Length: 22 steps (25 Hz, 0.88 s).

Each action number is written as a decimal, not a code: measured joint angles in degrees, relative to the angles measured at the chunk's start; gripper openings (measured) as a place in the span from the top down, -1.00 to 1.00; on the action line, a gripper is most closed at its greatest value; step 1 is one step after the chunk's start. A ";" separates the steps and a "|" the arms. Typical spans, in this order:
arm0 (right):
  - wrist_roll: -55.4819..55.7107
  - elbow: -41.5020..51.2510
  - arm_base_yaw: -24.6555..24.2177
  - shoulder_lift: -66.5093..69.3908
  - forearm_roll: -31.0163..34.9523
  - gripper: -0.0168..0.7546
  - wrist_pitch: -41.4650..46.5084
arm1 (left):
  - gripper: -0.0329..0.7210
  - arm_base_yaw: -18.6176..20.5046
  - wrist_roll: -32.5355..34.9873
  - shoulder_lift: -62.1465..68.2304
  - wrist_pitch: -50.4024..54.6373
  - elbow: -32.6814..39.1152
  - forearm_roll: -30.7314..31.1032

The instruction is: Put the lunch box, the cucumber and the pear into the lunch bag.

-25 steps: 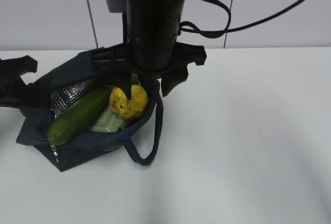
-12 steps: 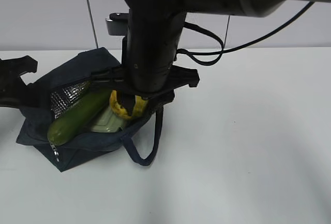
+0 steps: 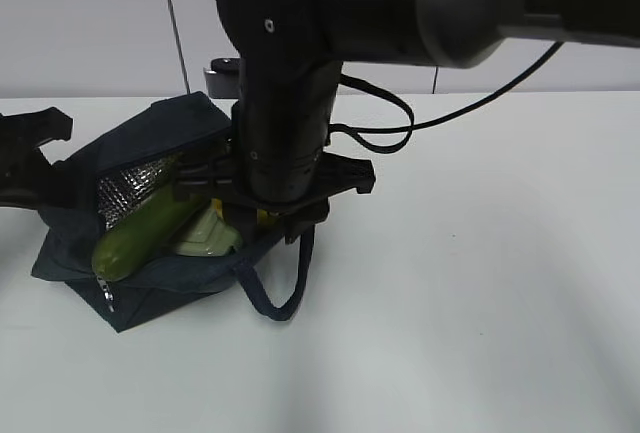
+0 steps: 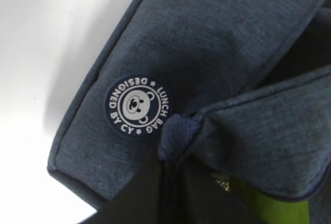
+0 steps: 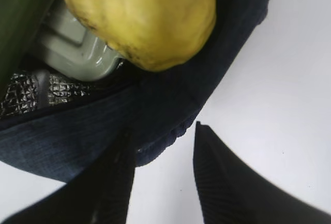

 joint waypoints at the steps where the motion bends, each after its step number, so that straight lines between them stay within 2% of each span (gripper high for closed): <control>1: 0.34 0.00 0.00 0.26 0.00 0.17 0.00 | 0.91 0.00 0.00 0.00 0.00 0.00 0.00; 11: 2.97 0.00 0.00 2.75 0.70 0.17 -2.33 | 0.91 0.00 0.00 0.00 0.06 0.00 -0.23; 15: 3.44 0.00 0.00 3.90 2.64 0.17 -1.39 | 0.91 0.00 0.00 0.00 0.06 0.00 -0.35; 22: 4.89 0.00 0.00 3.64 1.97 0.23 2.32 | 0.91 0.00 0.00 0.00 0.06 0.00 -0.37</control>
